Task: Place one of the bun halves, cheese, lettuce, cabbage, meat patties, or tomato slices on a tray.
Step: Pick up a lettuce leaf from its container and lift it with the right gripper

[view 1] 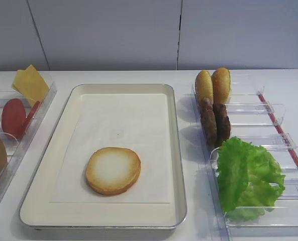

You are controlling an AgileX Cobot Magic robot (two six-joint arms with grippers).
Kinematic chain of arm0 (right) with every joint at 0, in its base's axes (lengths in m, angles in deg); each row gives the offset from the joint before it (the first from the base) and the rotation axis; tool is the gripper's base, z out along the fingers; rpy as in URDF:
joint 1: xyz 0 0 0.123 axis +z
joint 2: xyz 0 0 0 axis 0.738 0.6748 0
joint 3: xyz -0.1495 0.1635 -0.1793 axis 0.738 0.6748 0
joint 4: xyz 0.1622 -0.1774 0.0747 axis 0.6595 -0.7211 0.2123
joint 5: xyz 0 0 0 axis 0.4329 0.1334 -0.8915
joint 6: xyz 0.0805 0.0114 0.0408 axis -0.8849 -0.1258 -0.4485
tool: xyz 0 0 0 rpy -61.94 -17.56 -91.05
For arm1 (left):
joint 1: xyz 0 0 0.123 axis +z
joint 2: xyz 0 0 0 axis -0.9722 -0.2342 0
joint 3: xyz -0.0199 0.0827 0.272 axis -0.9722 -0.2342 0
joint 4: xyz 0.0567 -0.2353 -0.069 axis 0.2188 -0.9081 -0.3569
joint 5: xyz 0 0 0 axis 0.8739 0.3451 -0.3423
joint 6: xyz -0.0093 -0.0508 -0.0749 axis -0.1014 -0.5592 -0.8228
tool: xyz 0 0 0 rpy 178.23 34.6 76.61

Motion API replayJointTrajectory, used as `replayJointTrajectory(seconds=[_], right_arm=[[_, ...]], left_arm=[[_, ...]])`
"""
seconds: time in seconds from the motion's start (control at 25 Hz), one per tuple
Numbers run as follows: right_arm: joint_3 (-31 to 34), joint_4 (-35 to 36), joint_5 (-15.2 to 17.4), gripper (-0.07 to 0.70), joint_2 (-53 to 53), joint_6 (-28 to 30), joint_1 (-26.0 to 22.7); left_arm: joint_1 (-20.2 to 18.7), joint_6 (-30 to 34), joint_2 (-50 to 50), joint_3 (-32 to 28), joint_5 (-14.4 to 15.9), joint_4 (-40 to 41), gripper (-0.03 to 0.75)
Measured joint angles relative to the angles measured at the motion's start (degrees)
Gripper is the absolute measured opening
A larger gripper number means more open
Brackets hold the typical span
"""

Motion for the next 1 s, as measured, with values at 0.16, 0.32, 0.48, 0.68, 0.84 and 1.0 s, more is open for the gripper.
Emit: replayJointTrajectory(seconds=[0.16, 0.32, 0.48, 0.68, 0.84, 1.0], right_arm=[[0.0, 0.0, 0.0, 0.479, 0.0, 0.2, 0.0], [0.0, 0.0, 0.0, 0.479, 0.0, 0.2, 0.0], [0.0, 0.0, 0.2, 0.479, 0.0, 0.2, 0.0], [0.0, 2.3, 0.2, 0.479, 0.0, 0.2, 0.0], [-0.7, 5.5, 0.5, 0.479, 1.8, 0.2, 0.0], [-5.2, 6.5, 0.5, 0.479, 6.5, 0.2, 0.0]], left_arm=[[0.0, 0.0, 0.0, 0.0, 0.0, 0.0, 0.473], [0.0, 0.0, 0.0, 0.0, 0.0, 0.0, 0.471], [0.0, 0.0, 0.0, 0.0, 0.0, 0.0, 0.471], [0.0, 0.0, 0.0, 0.0, 0.0, 0.0, 0.471], [0.0, 0.0, 0.0, 0.0, 0.0, 0.0, 0.471], [0.0, 0.0, 0.0, 0.0, 0.0, 0.0, 0.471]])
